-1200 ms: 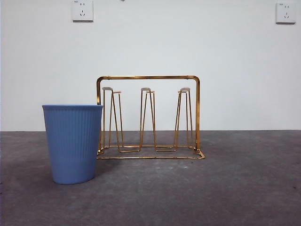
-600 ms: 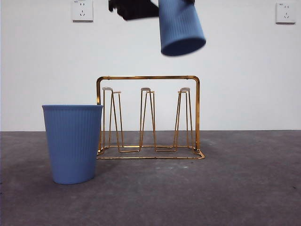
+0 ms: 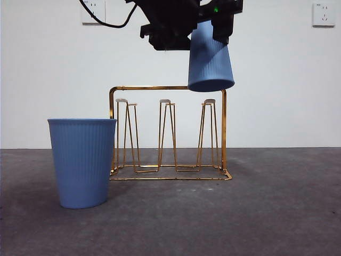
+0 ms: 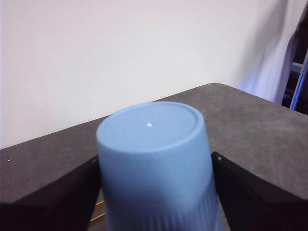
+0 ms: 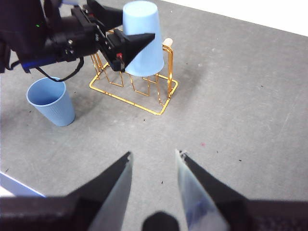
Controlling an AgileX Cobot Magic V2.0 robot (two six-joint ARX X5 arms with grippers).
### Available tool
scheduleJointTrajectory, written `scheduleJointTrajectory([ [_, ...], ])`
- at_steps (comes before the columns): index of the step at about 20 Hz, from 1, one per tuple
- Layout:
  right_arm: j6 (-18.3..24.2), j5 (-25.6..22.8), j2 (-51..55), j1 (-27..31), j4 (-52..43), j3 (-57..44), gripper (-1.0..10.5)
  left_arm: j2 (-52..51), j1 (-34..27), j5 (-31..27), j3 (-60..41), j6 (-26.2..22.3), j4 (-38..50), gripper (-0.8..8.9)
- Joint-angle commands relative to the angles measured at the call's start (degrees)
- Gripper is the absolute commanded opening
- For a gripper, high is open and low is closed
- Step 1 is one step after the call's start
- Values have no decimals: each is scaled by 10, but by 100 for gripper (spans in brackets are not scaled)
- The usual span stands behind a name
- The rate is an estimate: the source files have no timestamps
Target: Pick up cup 1,put cup 1 in the cup rack,pick up cup 2,put cup 2 in the cup rack
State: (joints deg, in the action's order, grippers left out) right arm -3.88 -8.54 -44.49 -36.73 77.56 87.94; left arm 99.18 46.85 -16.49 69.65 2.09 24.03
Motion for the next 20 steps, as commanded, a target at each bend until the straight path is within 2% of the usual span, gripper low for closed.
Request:
scheduleJointTrajectory([
  [1,-4,2,2,-1,14,-5,158,13,1,-3,-2,-7,0,-7],
  [10,0,2,2,-1,14,-5,158,57,7,-8,-2,16,-14,-7],
  [17,7,2,2,-1,14,-5,158,68,10,-14,-2,56,-61,-7],
  [20,9,2,2,-1,14,-5,158,69,15,-16,-2,57,-73,-7],
])
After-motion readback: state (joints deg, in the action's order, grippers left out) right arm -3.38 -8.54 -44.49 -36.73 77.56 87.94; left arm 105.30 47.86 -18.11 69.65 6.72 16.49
